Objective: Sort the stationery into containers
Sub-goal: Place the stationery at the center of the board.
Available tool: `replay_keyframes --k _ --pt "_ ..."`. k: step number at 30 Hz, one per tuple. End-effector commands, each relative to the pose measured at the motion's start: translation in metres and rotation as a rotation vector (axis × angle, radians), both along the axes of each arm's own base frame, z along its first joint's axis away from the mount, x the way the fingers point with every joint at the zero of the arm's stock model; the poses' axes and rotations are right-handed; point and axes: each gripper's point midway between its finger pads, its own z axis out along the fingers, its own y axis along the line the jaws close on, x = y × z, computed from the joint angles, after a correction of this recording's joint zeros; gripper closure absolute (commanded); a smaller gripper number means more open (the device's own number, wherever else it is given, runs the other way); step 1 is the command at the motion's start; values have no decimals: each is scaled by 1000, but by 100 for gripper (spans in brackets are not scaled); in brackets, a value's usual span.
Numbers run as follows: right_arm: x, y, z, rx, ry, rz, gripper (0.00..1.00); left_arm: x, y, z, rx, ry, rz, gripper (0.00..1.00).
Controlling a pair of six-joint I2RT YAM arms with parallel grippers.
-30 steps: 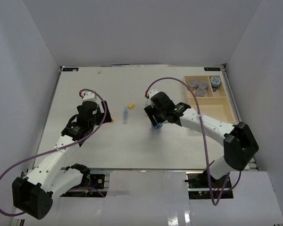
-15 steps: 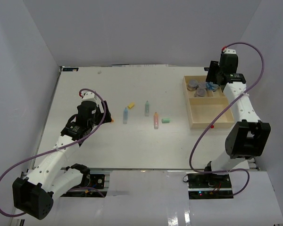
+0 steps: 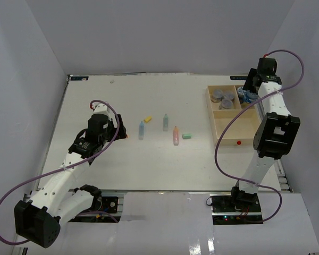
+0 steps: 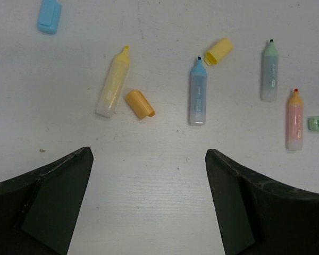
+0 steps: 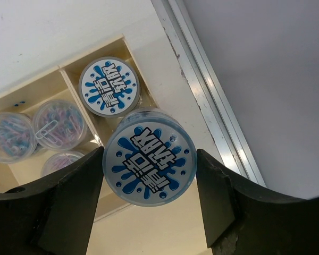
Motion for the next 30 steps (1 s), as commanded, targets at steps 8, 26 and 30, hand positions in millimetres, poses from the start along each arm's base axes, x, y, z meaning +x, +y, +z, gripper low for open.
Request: replay_keyframes --k 8,26,30 --pt "5 3 2 15 -41 17 56 0 0 1 -11 -6 -15 2" --pt "0 20 8 6 -22 89 7 1 1 0 -14 0 -14 2" --pt "-10 48 43 -34 -81 147 5 1 1 -2 -16 6 -16 2"
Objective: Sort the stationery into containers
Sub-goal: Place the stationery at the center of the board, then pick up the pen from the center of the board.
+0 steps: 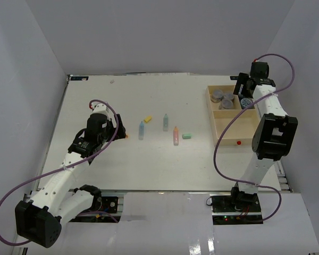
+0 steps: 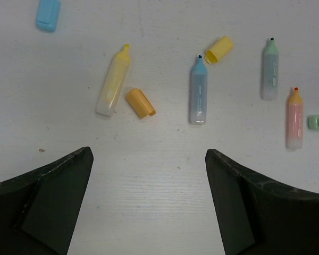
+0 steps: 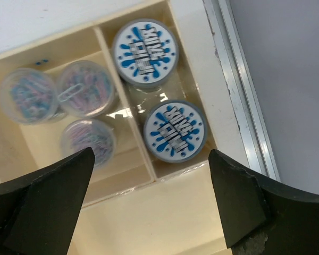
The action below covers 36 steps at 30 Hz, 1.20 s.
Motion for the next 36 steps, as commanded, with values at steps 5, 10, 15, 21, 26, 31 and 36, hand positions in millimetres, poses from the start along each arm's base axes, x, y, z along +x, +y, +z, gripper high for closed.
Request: replay_keyframes --k 5,10,15,21,26,31,36 --pt "-27 116 95 -66 -202 250 6 1 1 0 -7 -5 -1 2" --pt "-82 208 73 -6 -166 434 9 2 3 2 -8 -13 8 2" --pt "-136 296 31 56 -83 617 14 2 5 4 -13 -19 15 2" --pt "-171 348 -19 51 46 687 24 3 6 -1 -6 -3 18 2" --pt "-175 356 -47 59 101 651 31 3 7 0 -8 -9 21 2" --pt "-169 356 -64 36 124 616 36 3 5 -2 -10 -2 15 2" --pt "-163 355 -85 12 162 579 42 2 5 -3 -12 2 15 2"
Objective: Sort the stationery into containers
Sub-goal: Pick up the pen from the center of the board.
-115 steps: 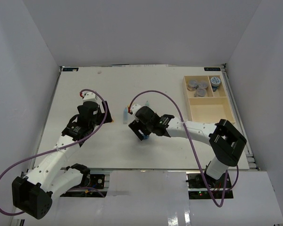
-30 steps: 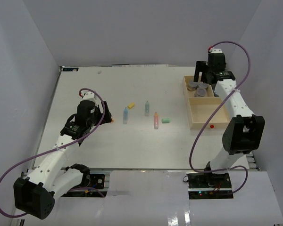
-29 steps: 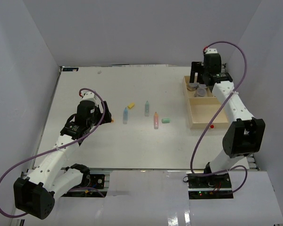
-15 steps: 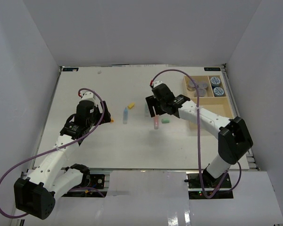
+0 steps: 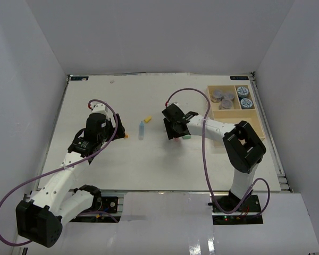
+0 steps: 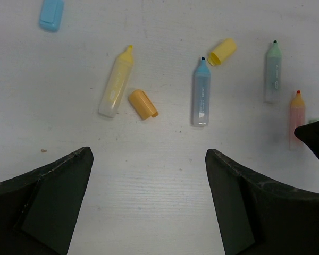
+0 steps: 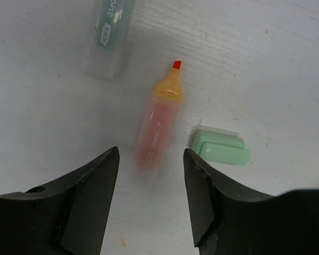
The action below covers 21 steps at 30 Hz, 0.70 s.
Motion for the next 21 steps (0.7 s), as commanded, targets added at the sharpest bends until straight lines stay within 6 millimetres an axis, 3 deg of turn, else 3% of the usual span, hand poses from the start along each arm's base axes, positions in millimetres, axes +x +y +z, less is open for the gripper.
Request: replay_keyframes --k 1,16,21 --pt "18 7 2 24 -34 -62 42 0 1 -1 -5 0 1 2" --pt "31 4 -25 31 15 -113 49 1 -1 -5 -4 15 -4 2" --pt "30 2 -30 29 24 -120 57 1 -1 -6 -4 18 -5 2"
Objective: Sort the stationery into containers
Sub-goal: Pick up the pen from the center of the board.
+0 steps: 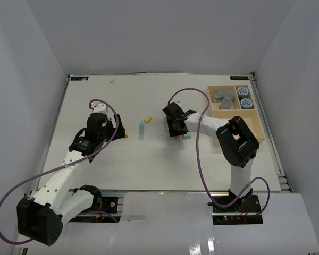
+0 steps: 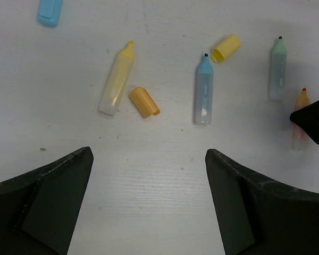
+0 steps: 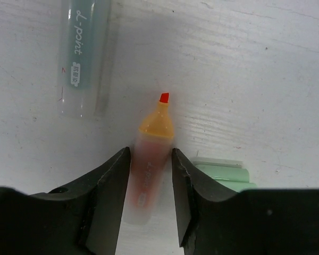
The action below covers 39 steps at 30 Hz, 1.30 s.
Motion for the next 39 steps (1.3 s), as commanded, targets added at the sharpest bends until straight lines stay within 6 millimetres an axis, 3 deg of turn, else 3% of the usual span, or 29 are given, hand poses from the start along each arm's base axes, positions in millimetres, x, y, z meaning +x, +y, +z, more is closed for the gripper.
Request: replay_keyframes --k 1,8,12,17,18,22,24,25,26,28,31,39 --pt "9 5 3 23 -21 -23 57 0 -1 -1 -8 0 -5 2" --pt "11 5 21 53 -59 -17 84 -1 -6 -2 -26 9 -28 2" --pt "9 11 48 112 -118 17 88 -3 -21 2 -83 6 -94 2" --pt "0 15 108 235 -245 69 88 -15 -57 16 -239 -4 -244 2" --pt "-1 21 119 276 -272 88 89 -16 -63 26 -282 -35 -261 2" --pt "-18 31 180 444 -399 138 89 -27 -84 43 -406 -87 -343 2" --pt "-29 37 192 495 -428 166 90 -29 -92 51 -438 -120 -367 2" --pt "-32 40 215 554 -483 181 91 -33 -100 54 -454 -129 -387 2" --pt "-38 42 216 574 -489 196 91 -34 -104 57 -459 -142 -393 2" --pt "-46 48 242 653 -555 218 91 -37 -119 66 -458 -182 -413 2" --pt "-59 51 252 703 -585 237 91 -43 -143 78 -460 -225 -446 2" --pt "-72 60 262 775 -606 213 91 -32 -180 82 -438 -277 -407 8"
